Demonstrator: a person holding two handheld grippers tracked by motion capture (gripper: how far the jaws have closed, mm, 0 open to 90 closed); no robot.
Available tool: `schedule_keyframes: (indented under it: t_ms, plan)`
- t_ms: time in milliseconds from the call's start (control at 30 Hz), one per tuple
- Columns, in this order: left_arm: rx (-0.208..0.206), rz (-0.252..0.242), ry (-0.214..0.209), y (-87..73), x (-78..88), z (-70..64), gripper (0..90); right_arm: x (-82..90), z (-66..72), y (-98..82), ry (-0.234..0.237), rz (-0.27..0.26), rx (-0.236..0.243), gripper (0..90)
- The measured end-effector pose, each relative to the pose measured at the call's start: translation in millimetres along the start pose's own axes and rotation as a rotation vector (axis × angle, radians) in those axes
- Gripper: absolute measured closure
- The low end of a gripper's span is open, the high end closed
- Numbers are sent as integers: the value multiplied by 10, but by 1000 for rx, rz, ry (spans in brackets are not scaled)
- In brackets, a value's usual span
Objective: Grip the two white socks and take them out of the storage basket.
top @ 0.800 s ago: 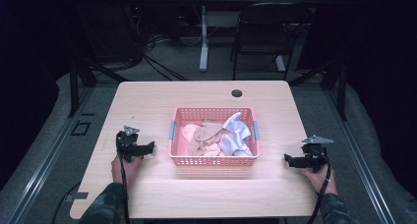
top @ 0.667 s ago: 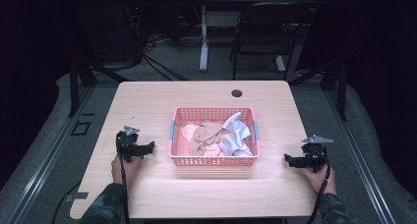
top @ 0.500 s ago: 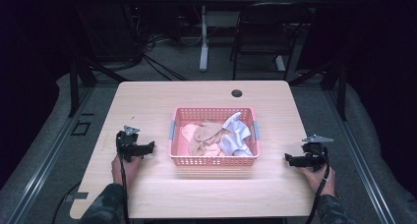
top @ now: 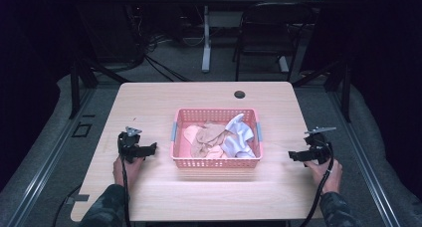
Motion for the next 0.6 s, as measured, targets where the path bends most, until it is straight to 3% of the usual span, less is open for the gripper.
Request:
schedule_keyframes:
  t_ms: [200, 433, 600]
  plan:
    - [0, -1, 1, -2, 0, -2, 106, 225, 69, 177, 36, -14, 7, 17]
    - [5, -3, 2, -6, 1, -9, 108, 426, 230, 357, 56, -14, 56, 32]
    - [6, -2, 2, -7, 2, -10, 107, 588, 461, 524, 73, -34, 114, 53]
Point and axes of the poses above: each handheld gripper's, and its own axes: x roughly backward along the jaws, y roughly out of its top, z roughly to its left, the point moved 3 cm from there along -x, roughly forward along the jaws, and after that the axes turned 11 degrees about -y, right-handed, at the moved point
